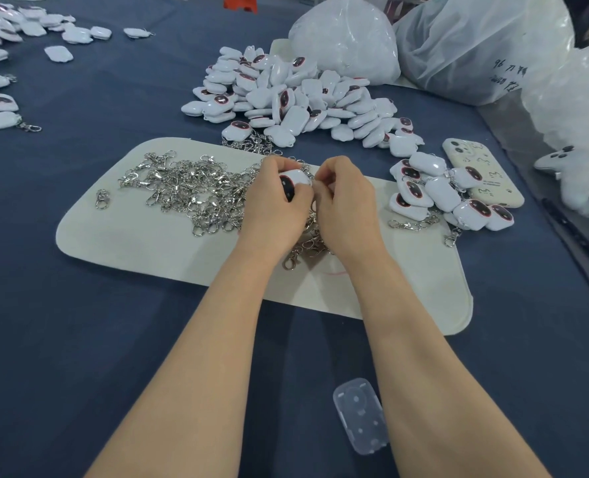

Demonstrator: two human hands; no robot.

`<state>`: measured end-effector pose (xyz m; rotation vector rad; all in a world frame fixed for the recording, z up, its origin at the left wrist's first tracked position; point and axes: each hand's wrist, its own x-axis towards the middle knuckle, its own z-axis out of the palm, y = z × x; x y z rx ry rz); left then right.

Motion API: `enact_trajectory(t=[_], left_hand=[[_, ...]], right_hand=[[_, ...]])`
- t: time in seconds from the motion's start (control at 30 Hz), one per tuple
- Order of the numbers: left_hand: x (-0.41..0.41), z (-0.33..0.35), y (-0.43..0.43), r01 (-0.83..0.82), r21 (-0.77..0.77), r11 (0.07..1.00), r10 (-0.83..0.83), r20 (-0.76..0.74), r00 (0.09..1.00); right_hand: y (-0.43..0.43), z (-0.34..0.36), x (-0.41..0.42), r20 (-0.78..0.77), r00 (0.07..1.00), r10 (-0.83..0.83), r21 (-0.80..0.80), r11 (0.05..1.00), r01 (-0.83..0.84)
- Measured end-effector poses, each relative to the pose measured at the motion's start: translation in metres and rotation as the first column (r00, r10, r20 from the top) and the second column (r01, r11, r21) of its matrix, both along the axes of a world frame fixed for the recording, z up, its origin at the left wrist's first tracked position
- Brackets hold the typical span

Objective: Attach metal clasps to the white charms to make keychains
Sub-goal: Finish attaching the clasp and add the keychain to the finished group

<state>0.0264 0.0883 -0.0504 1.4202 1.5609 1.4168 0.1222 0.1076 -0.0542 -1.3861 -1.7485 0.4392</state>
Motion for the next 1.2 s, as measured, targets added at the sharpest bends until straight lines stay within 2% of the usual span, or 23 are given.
enact_trajectory(t=[0.17,0.37,0.47,0.53,0.63,0.73,0.9,0.97,1.03,1.07,1.13,1.2], left_hand=[[-0.004,-0.002,0.003,-0.014,-0.013,1.0,0.014,-0.04,0.999],[-0.007,-0.005,0.003,-0.016,-0.021,1.0,0.012,-0.195,0.981],[-0.006,-0.002,0.003,-0.018,-0.046,0.999,0.015,-0.083,0.996],[-0.004,0.001,0.004,-0.008,-0.087,0.996,0.021,0.154,0.988],[-0.003,0.008,0.004,0.053,-0.122,0.991,0.019,0.523,0.852],[-0.003,0.012,0.005,0.175,-0.112,0.978,-0.031,0.752,0.659],[-0.007,0.014,0.004,0.385,-0.008,0.923,-0.105,0.957,0.272],[-0.009,0.014,0.004,0.418,0.008,0.909,-0.095,0.978,0.187],[-0.008,0.013,0.004,0.426,-0.016,0.905,-0.082,0.974,0.209],[-0.007,0.013,0.004,0.406,-0.052,0.912,-0.068,0.959,0.275],[-0.004,0.009,0.005,0.271,-0.152,0.95,-0.012,0.854,0.52],[-0.004,0.006,0.004,0.082,-0.186,0.979,0.051,0.615,0.787]], right_hand=[[-0.001,0.0,-0.001,0.093,0.995,0.033,-0.001,0.999,-0.033],[0.0,0.004,0.004,0.153,0.982,0.11,-0.041,0.994,-0.105],[-0.002,0.004,0.002,0.063,0.992,0.106,-0.048,0.994,-0.103],[-0.004,0.005,-0.001,-0.101,0.992,0.072,-0.062,0.995,-0.078],[-0.004,0.008,-0.004,-0.337,0.941,0.038,-0.126,0.988,-0.085],[-0.003,0.009,-0.005,-0.394,0.919,0.018,-0.136,0.988,-0.077],[-0.005,0.011,-0.008,-0.538,0.843,0.02,-0.103,0.991,-0.089],[-0.006,0.01,-0.009,-0.518,0.856,0.002,-0.068,0.997,-0.044],[-0.008,0.011,-0.009,-0.414,0.91,-0.018,-0.011,1.0,0.014],[-0.008,0.012,-0.007,-0.315,0.949,-0.015,0.031,0.999,0.027],[-0.008,0.016,-0.002,-0.062,0.998,0.016,0.087,0.996,-0.011],[-0.005,0.021,0.004,0.118,0.991,0.066,0.055,0.996,-0.073]])
